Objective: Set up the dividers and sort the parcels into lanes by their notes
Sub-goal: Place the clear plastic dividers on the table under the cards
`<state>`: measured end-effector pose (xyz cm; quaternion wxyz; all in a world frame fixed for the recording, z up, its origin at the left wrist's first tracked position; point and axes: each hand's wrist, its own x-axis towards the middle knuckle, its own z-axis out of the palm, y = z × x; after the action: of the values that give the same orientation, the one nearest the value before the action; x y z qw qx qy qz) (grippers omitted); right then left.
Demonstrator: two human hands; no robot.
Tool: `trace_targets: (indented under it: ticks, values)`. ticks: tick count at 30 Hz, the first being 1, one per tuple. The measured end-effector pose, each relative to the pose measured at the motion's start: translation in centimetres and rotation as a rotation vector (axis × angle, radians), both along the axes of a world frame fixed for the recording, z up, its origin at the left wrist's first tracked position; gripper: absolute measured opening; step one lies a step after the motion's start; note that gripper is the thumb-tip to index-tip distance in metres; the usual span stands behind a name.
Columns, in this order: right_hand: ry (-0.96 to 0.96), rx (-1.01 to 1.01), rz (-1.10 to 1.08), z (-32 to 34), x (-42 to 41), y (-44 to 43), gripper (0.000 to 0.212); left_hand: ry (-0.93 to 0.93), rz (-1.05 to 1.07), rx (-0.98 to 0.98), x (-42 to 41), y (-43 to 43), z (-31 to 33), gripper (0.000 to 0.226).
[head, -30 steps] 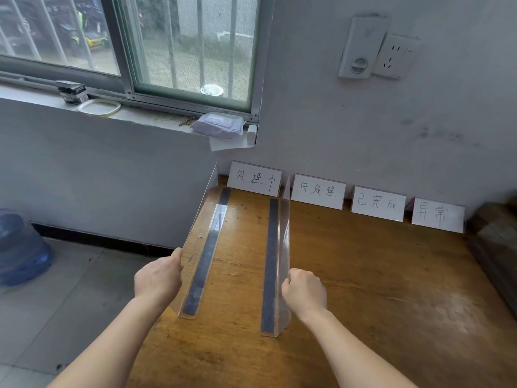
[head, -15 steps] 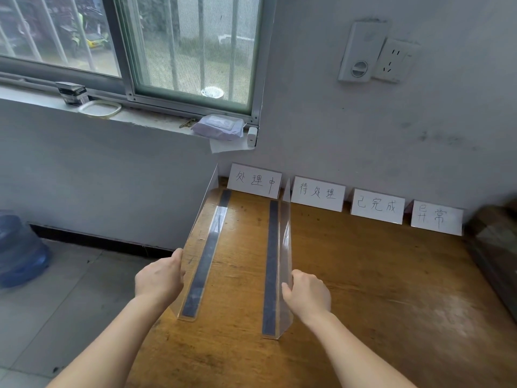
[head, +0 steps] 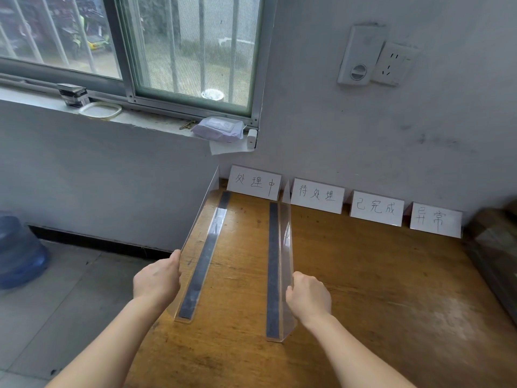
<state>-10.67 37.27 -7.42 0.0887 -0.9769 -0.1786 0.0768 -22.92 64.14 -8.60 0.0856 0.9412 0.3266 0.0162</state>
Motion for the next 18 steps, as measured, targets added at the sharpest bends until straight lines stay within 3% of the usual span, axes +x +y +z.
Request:
trace_targets:
  ticks: [13, 18]
  values:
    - [0.025, 0.037, 0.007, 0.03, 0.37, -0.49, 0.018, -0.008, 0.013, -0.029, 0.27, -0.17, 0.66, 0.030]
    - [0.029, 0.052, 0.014, 0.42, 0.31, -0.59, 0.028, -0.011, 0.026, -0.029, 0.13, -0.21, 0.83, 0.027]
